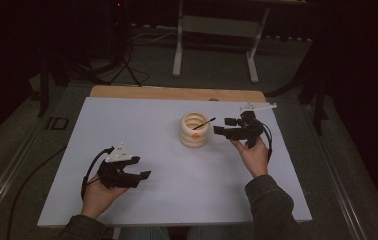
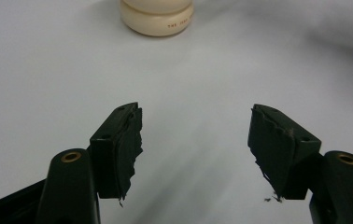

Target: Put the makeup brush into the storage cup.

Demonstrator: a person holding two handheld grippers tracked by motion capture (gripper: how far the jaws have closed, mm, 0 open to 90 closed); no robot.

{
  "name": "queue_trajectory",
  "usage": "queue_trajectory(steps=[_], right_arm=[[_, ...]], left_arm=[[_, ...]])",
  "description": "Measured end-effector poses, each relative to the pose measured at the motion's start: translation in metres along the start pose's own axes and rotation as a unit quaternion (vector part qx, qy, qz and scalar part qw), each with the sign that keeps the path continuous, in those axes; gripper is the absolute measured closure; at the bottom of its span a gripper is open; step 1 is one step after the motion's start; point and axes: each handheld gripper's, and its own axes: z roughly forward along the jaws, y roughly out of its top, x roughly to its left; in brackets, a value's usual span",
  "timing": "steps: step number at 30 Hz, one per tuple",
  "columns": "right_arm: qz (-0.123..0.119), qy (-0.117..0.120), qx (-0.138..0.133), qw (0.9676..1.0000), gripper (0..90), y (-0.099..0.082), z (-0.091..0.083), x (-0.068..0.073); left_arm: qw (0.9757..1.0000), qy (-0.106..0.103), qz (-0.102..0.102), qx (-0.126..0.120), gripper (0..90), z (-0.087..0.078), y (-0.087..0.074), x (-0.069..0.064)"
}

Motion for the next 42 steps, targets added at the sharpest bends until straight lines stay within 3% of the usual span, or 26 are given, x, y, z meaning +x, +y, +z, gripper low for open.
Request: queue_trajectory(steps=[22, 42], right_arm=[[0.002, 0.01, -0.006, 0.9999, 28.2, -0.031, -0.017, 0.001], [0.015, 0.0, 0.003, 0.9999, 28.2, -0.067, -0.029, -0.007]], left_arm=[[0.9999, 0.007, -0.007, -0.004, 34.8, -0.004, -0.003, 0.005], [0.9999, 0.012, -0.01, -0.003, 34.0, -0.004, -0.003, 0.006]])
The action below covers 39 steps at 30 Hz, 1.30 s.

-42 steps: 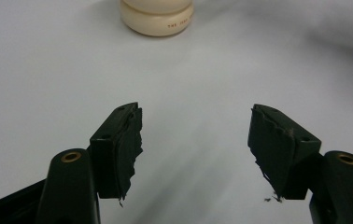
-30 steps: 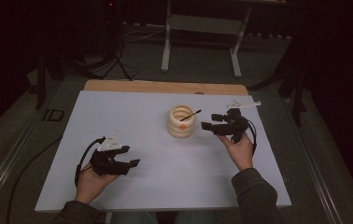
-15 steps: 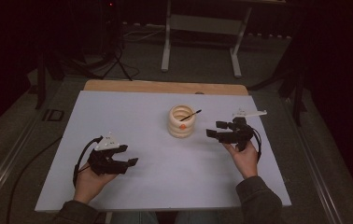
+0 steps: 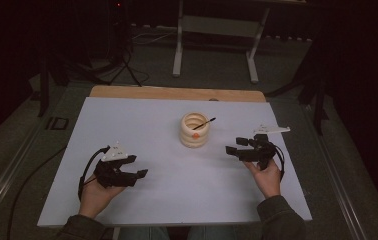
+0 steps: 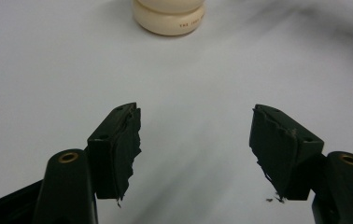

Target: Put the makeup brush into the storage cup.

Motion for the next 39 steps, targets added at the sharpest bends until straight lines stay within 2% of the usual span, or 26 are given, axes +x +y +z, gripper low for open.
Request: queue_trajectory(steps=[23, 39], right_arm=[[-0.002, 0.002, 0.002, 1.0, 27.3, -0.024, -0.01, 0.007], [0.008, 0.003, 0.002, 1.0, 25.4, -0.044, -0.017, 0.008]], left_arm=[[1.0, 0.001, -0.001, 0.0, 33.1, 0.0, -0.002, 0.0], [1.0, 0.0, -0.002, 0.003, 32.9, 0.002, -0.003, -0.001]])
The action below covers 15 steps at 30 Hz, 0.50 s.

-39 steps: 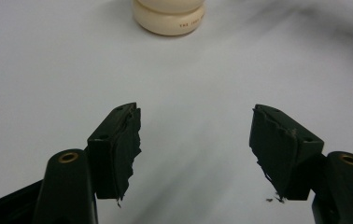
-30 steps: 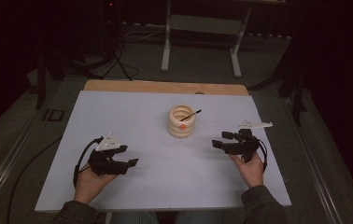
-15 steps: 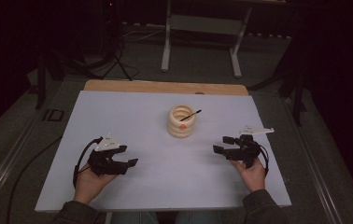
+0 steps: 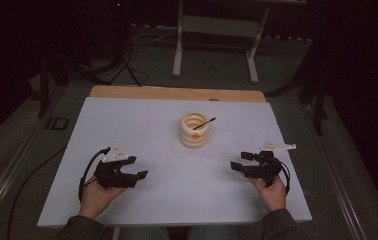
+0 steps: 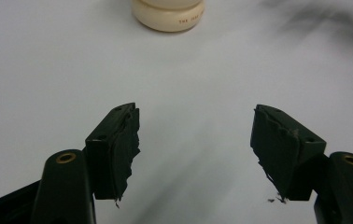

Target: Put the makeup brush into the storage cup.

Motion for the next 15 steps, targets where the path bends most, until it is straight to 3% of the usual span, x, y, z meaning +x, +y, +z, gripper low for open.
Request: queue_trajectory(steps=[15], right_arm=[[0.002, 0.0, -0.001, 1.0, 23.8, -0.012, -0.005, 0.004]], left_arm=[[1.0, 0.0, -0.002, 0.004, 32.6, 0.001, -0.004, 0.0]])
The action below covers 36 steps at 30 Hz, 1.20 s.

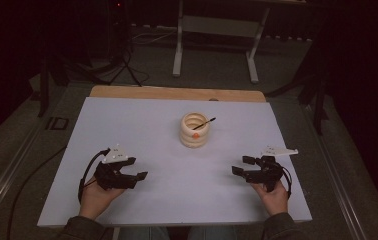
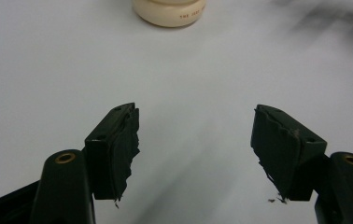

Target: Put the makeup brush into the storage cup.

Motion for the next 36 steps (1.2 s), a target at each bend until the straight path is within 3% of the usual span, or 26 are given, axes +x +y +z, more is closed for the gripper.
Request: queue_trajectory(steps=[19, 36], right_arm=[[-0.005, -0.001, -0.001, 1.0, 21.7, -0.009, -0.004, 0.007], [-0.01, -0.003, 0.0, 0.9999, 20.9, -0.014, -0.006, 0.01]], left_arm=[[0.9998, -0.002, -0.011, 0.016, 30.1, 0.009, -0.01, 0.003], [0.9996, -0.004, -0.005, 0.026, 29.8, 0.015, -0.01, 0.001]])
